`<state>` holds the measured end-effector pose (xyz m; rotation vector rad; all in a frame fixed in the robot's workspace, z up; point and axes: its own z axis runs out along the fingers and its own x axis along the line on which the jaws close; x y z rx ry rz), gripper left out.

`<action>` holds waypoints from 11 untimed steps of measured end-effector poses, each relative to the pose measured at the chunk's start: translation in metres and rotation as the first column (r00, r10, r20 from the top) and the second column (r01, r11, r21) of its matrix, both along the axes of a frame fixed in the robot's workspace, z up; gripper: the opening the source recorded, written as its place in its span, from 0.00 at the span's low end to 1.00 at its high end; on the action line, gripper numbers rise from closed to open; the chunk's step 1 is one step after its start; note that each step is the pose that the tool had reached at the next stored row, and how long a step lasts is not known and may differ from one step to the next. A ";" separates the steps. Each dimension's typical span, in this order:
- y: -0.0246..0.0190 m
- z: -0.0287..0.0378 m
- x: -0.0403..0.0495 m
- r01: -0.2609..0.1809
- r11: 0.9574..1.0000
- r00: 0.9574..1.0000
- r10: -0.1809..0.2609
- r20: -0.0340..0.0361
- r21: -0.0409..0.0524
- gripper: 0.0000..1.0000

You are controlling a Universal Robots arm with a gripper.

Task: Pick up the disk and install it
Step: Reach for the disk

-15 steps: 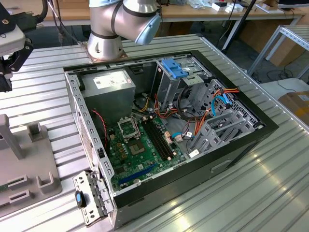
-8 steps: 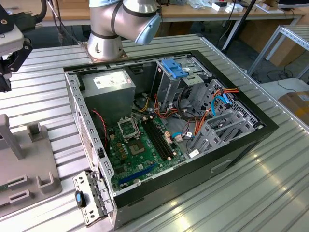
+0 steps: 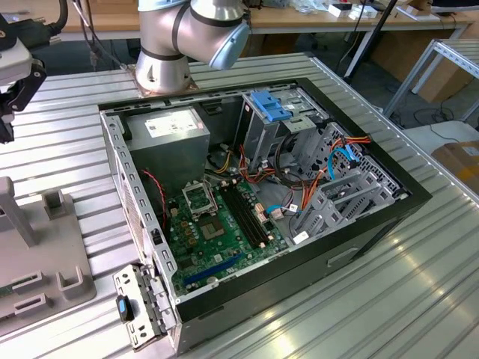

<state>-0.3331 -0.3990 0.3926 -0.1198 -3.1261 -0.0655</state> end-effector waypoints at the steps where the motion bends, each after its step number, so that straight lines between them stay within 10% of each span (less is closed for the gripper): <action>1: 0.0000 0.0000 -0.0004 0.000 1.000 1.000 0.000 0.000 0.000 0.11; 11: 0.0000 0.0000 -0.0093 0.000 1.000 1.000 0.000 0.000 0.000 0.11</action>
